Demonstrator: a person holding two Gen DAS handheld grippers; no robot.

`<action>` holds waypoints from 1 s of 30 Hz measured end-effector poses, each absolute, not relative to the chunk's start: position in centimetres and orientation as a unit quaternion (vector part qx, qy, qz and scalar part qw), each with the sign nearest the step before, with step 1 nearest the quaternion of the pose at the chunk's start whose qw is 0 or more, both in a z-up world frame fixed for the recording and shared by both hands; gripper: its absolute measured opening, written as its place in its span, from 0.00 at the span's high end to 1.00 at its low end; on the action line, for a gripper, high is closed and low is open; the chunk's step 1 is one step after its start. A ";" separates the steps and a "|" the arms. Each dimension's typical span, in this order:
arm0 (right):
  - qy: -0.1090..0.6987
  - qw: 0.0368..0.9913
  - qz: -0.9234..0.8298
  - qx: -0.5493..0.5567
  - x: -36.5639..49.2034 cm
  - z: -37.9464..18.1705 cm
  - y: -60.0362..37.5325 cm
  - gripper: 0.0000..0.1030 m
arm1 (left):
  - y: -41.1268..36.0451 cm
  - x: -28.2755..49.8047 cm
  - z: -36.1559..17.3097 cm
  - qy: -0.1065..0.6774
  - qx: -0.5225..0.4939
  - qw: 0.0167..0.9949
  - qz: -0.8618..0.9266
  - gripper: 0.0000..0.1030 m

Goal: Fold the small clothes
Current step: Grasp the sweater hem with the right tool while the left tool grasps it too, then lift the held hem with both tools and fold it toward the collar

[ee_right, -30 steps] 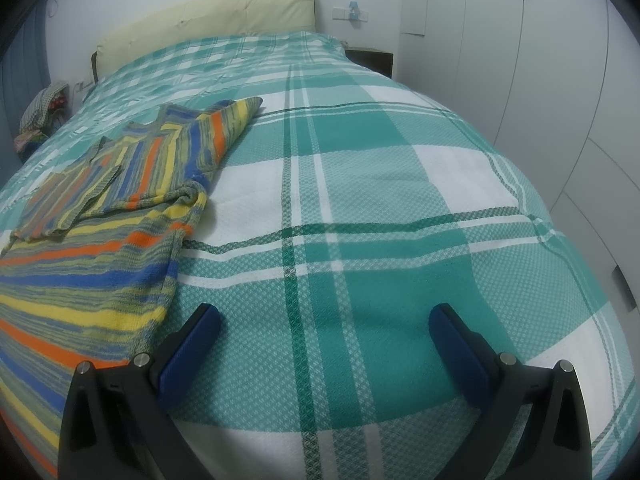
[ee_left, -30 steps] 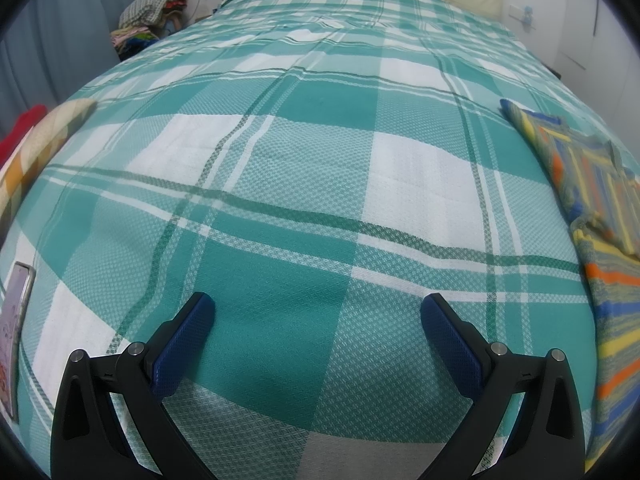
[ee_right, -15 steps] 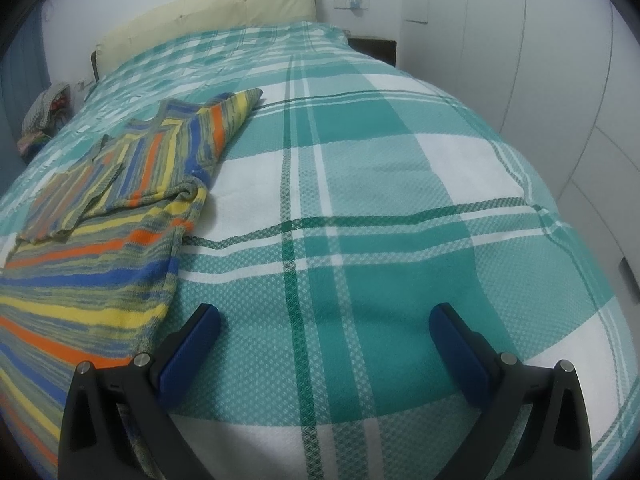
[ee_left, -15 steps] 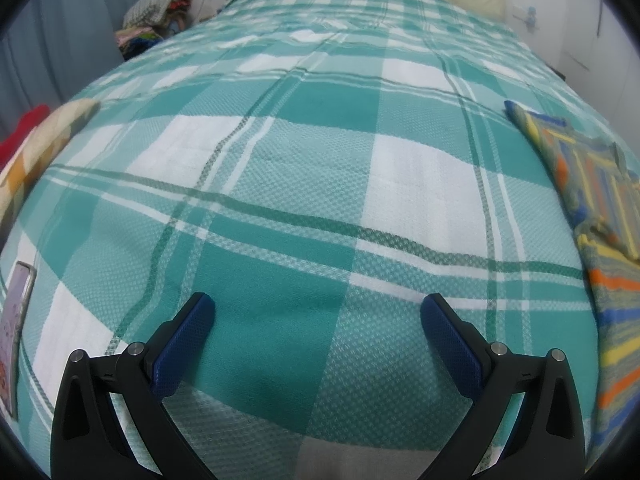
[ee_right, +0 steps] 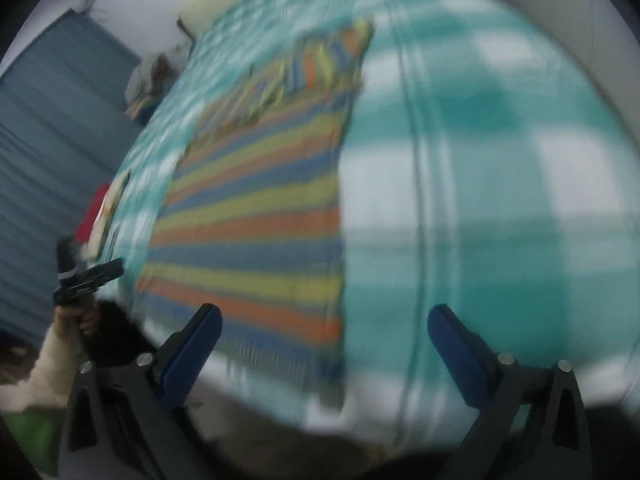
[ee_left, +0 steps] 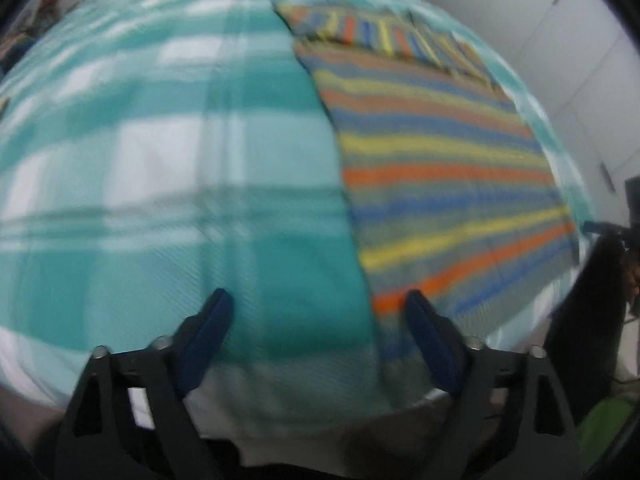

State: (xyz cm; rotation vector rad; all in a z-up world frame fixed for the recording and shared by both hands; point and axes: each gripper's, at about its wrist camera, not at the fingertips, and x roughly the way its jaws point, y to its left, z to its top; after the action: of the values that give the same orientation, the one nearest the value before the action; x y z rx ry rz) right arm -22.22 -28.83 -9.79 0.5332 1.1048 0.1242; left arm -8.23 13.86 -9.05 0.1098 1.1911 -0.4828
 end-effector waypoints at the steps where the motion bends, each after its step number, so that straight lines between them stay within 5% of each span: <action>1: 0.529 0.810 0.063 0.245 -22.3 -10.7 -28.2 0.18 | 13.3 -8.8 -9.3 0.550 0.061 0.805 -0.216 0.21; 2: 0.537 0.805 0.069 0.240 -22.1 -11.5 -27.6 0.24 | 12.6 -9.4 -9.2 0.538 0.072 0.813 -0.210 0.23; 4: 0.543 0.800 0.082 0.241 -22.0 -12.5 -26.4 0.33 | 12.0 -10.1 -9.1 0.538 0.073 0.812 -0.213 0.45; 5: 0.548 0.796 0.097 0.239 -21.7 -12.9 -25.6 0.46 | 11.7 -10.5 -9.2 0.545 0.070 0.808 -0.215 0.49; 6: 0.554 0.791 0.109 0.236 -21.5 -13.1 -25.1 0.70 | 11.5 -10.7 -9.3 0.549 0.070 0.804 -0.217 0.59; 8: 0.566 0.784 0.125 0.220 -21.2 -13.2 -24.0 0.93 | 11.2 -10.6 -9.5 0.564 0.064 0.790 -0.234 0.88; 9: 0.566 0.785 0.127 0.216 -21.0 -13.1 -23.7 0.93 | 11.2 -10.6 -9.5 0.573 0.051 0.781 -0.244 0.97; 17: 0.470 0.830 0.127 0.273 -19.1 -7.2 -25.8 0.93 | 13.8 -4.8 -4.4 0.538 -0.089 0.791 -0.278 0.99; 30: 0.372 0.874 0.073 0.305 2.3 -3.5 -35.4 0.93 | 11.6 18.1 -2.2 0.475 -0.155 0.836 -0.227 1.00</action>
State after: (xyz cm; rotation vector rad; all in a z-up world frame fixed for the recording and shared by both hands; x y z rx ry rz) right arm 2.26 -35.40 -3.48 0.6381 0.7770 0.1523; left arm 18.11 11.65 -2.21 -0.3276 1.0048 -0.4802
